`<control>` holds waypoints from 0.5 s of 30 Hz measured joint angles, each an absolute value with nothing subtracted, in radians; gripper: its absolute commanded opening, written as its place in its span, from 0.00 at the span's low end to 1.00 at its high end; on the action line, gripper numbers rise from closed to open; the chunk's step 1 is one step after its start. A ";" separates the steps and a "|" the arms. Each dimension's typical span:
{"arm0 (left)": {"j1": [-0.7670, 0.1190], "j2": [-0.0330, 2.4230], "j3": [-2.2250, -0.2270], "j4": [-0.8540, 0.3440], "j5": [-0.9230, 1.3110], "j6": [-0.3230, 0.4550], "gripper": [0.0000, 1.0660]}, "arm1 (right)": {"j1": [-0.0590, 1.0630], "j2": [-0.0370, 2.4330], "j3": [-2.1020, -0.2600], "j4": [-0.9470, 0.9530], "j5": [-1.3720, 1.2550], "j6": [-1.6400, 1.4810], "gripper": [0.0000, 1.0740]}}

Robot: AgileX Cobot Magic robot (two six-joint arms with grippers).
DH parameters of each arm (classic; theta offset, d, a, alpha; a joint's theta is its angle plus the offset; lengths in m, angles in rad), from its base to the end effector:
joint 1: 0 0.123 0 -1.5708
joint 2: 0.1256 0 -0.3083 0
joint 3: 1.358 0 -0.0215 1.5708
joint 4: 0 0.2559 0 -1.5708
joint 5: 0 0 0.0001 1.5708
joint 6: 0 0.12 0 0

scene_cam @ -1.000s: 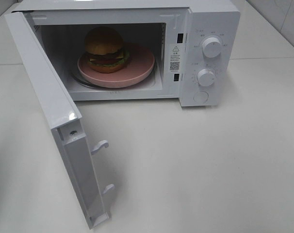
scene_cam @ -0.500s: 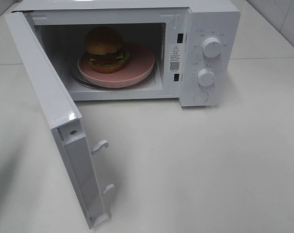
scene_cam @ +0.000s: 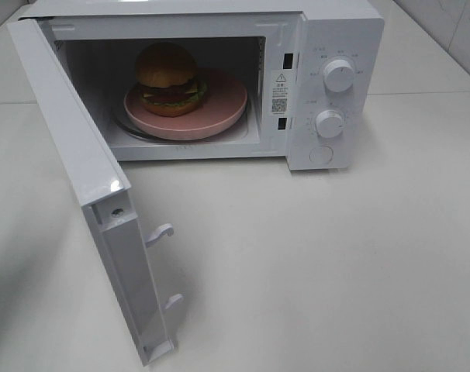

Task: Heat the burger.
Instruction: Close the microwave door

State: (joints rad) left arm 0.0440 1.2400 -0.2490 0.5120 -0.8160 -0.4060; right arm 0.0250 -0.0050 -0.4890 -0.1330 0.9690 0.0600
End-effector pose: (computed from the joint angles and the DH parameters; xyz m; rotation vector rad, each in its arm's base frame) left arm 0.2248 -0.0329 0.2195 0.1984 1.7152 -0.3107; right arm 0.0069 -0.0130 0.2738 0.0326 1.9531 -0.1008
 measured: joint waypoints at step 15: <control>-0.164 1.390 -0.320 0.292 -0.822 -0.295 0.00 | 0.025 -0.005 -0.489 -0.133 0.969 0.060 0.71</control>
State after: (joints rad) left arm -0.1640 1.3900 -0.3200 0.2920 -0.8220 -0.2950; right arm 0.0250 -0.0050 -0.4890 -0.1330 0.9690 0.0600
